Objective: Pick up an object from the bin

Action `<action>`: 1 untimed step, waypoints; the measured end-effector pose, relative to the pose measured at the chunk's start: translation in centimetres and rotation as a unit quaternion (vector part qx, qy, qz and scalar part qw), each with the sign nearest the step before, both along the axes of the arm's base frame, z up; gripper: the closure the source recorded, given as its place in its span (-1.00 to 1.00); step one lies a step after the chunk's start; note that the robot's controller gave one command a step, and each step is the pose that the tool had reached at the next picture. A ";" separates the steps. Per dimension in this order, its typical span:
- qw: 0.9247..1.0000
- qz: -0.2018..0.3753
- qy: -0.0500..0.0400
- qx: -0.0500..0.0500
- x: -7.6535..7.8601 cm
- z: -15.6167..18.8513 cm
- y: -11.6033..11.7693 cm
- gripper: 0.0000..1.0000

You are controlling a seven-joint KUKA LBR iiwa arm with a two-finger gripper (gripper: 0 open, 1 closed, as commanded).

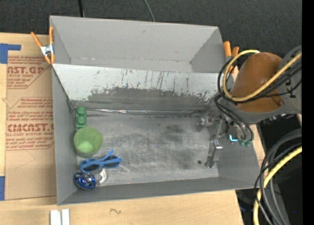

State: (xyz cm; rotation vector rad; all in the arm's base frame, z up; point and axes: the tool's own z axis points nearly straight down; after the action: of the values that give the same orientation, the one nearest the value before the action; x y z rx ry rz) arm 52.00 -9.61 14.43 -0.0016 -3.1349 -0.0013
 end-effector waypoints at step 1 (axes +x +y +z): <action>1.000 -0.001 -0.003 -0.001 -3.7 -5.4 -6.3 -1.00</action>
Offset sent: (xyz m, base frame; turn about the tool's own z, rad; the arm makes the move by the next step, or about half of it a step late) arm -0.0350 -0.0595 -0.0512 -0.0059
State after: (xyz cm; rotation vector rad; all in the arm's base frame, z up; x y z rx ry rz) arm 48.33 -15.88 9.01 -0.0048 -3.1407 0.0016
